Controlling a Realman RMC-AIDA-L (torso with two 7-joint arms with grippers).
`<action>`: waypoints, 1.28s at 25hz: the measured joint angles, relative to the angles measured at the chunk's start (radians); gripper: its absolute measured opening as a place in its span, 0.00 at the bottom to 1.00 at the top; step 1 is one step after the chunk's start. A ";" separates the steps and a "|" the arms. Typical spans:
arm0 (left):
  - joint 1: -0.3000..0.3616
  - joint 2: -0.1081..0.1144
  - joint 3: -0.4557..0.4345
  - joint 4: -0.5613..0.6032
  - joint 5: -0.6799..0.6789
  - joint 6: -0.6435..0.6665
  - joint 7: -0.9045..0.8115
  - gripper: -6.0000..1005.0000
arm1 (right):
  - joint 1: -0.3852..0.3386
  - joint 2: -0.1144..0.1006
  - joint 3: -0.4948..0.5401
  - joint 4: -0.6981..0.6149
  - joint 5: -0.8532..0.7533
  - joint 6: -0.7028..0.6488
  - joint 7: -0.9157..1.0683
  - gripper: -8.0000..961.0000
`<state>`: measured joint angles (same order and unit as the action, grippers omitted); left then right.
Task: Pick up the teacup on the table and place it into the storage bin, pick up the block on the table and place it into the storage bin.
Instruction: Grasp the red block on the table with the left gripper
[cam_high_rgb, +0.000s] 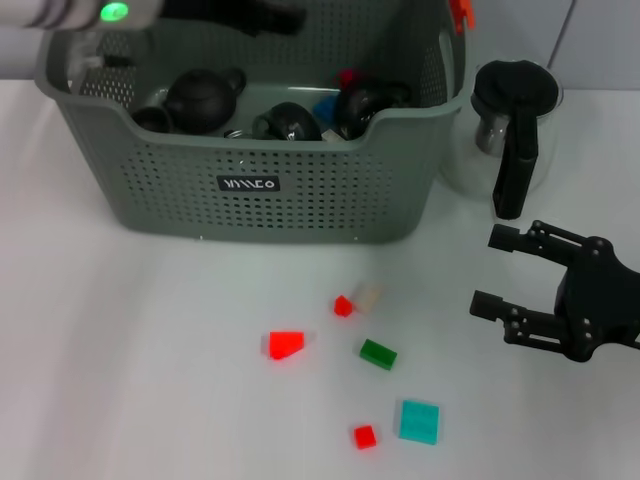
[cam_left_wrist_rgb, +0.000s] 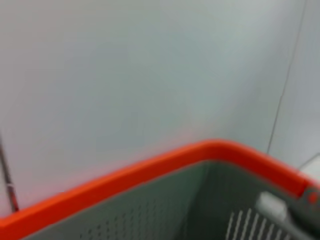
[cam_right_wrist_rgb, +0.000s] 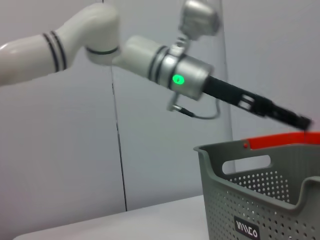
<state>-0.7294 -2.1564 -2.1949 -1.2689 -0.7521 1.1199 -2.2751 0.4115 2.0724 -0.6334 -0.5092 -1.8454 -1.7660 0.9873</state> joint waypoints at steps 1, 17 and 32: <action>0.046 -0.005 -0.012 -0.050 -0.057 0.023 0.015 0.86 | 0.000 0.000 0.000 0.000 0.000 -0.001 0.000 0.86; 0.446 0.026 -0.171 0.334 -0.572 0.494 1.001 0.87 | -0.002 0.000 0.001 0.006 -0.001 0.012 0.001 0.86; 0.335 -0.011 -0.147 0.578 -0.316 0.297 1.218 0.83 | -0.010 0.003 0.001 0.013 -0.005 0.017 0.001 0.86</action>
<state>-0.3945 -2.1677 -2.3417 -0.6913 -1.0682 1.4164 -1.0566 0.4013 2.0755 -0.6320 -0.4965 -1.8504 -1.7486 0.9879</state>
